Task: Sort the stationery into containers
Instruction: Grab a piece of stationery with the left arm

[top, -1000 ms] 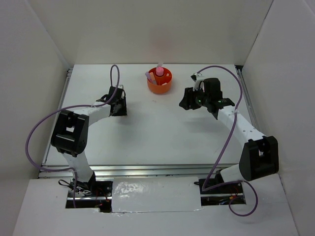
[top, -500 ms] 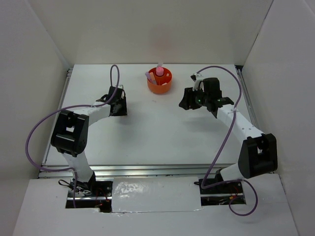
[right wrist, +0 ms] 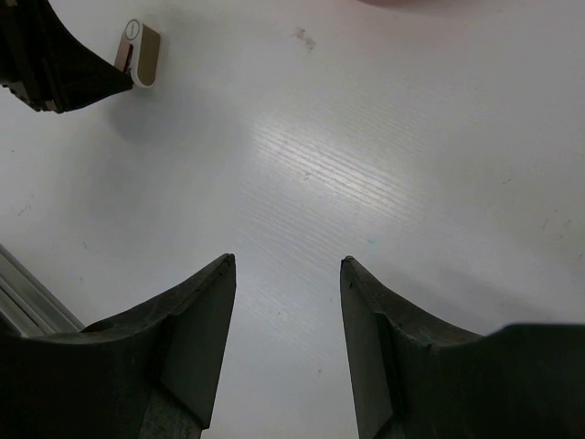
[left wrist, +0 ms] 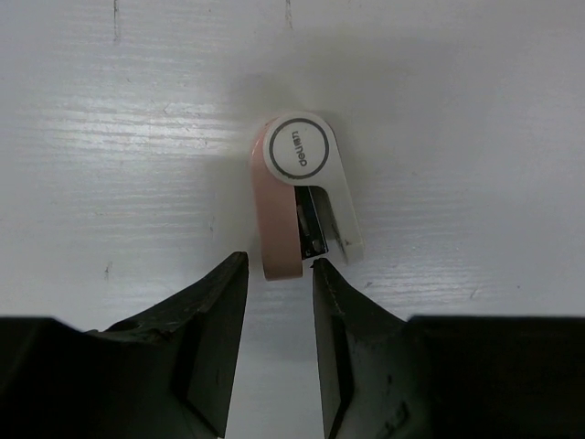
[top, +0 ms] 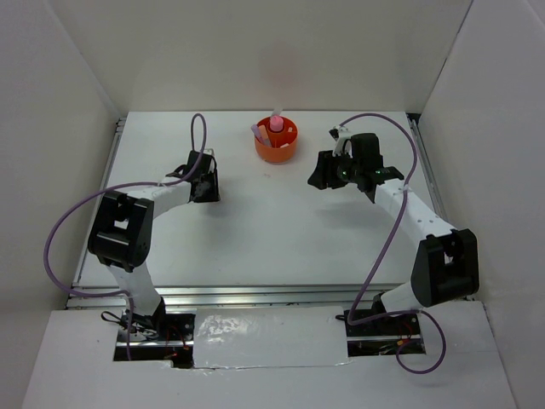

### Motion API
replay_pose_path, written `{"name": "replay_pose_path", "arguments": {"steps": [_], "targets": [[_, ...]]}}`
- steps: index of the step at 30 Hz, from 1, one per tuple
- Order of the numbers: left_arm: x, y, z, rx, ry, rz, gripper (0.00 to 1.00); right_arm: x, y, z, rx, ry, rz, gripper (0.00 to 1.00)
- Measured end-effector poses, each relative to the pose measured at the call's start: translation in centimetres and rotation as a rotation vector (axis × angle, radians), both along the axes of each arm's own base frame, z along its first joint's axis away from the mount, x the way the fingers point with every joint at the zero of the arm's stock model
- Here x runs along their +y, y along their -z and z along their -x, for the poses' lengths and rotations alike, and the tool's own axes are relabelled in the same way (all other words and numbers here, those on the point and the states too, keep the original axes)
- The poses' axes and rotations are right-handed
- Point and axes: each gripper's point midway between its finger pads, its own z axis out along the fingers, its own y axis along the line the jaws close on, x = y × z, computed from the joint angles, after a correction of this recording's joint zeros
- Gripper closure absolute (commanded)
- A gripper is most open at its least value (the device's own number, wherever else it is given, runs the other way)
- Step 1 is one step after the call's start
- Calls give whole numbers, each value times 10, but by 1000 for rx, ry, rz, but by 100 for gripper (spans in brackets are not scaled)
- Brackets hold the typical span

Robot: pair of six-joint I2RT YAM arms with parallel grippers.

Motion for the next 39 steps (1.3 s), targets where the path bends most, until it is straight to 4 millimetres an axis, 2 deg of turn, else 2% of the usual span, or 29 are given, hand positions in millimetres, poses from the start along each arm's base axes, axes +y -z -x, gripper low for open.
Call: {"name": "replay_pose_path", "arguments": {"steps": [7,19,25,34,39], "targets": [[2,8,9,28,3,-5,53,2,2,1,12,-7,-11,43],[1,7,7,17,4,-5,56,3,4,2,22,-10,-11,43],[3,7,5,14,1,-15,68,3,4,2,27,-6,-17,43],[8,6,3,0,38,-68,95,7,4,4,52,-8,-47,43],[4,-9,2,-47,95,-114,100,15,6,9,105,-16,-101,39]]}}
